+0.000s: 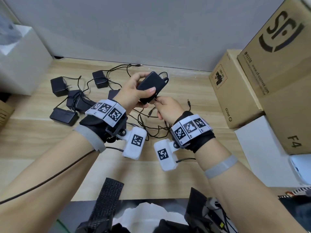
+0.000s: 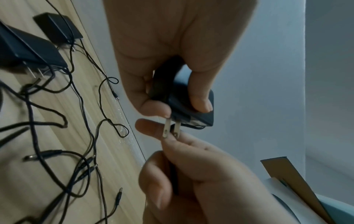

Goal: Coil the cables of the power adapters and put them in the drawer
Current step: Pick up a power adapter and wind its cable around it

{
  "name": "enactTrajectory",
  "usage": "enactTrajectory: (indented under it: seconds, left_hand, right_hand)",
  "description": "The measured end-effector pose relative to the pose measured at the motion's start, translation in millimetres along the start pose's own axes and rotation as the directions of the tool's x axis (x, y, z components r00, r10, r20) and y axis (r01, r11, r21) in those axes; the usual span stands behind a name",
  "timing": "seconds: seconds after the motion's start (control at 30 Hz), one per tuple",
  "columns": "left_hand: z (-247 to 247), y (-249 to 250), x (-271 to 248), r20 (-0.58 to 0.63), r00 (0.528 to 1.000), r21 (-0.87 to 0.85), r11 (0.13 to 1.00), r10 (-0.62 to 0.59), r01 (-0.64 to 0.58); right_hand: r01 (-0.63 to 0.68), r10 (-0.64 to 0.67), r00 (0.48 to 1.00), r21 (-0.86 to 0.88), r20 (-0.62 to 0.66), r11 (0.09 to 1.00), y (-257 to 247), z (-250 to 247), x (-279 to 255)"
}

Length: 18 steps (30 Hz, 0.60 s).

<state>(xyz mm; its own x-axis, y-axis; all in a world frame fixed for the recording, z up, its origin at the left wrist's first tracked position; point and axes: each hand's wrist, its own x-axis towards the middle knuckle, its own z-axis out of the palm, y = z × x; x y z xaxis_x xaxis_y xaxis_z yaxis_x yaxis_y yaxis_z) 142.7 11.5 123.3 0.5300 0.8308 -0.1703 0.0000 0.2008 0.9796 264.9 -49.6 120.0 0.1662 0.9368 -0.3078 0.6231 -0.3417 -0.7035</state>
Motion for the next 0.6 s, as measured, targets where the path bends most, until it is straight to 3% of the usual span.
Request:
enactTrajectory:
  seconds: [0.2,0.4,0.6]
  left_hand:
    - [0.6,-0.5,-2.5,0.007,1.0,0.048,0.999,0.016,-0.016]
    - [2.3,-2.1,-4.5,0.024,0.995,0.129,0.987,0.097,-0.099]
    - [-2.8,-7.7,1.7,-0.014,0.999,0.285,0.958,0.03,-0.024]
  right_hand:
    - [-0.066,0.065,0.997,0.064,0.029,0.996,0.1,0.6,-5.7]
    - [-0.22,0.188,0.974,0.348,0.123,0.911,-5.8,-0.4,-10.2]
    - [-0.201,0.153,0.965,0.23,0.212,0.952,-8.1,-1.7,-15.5]
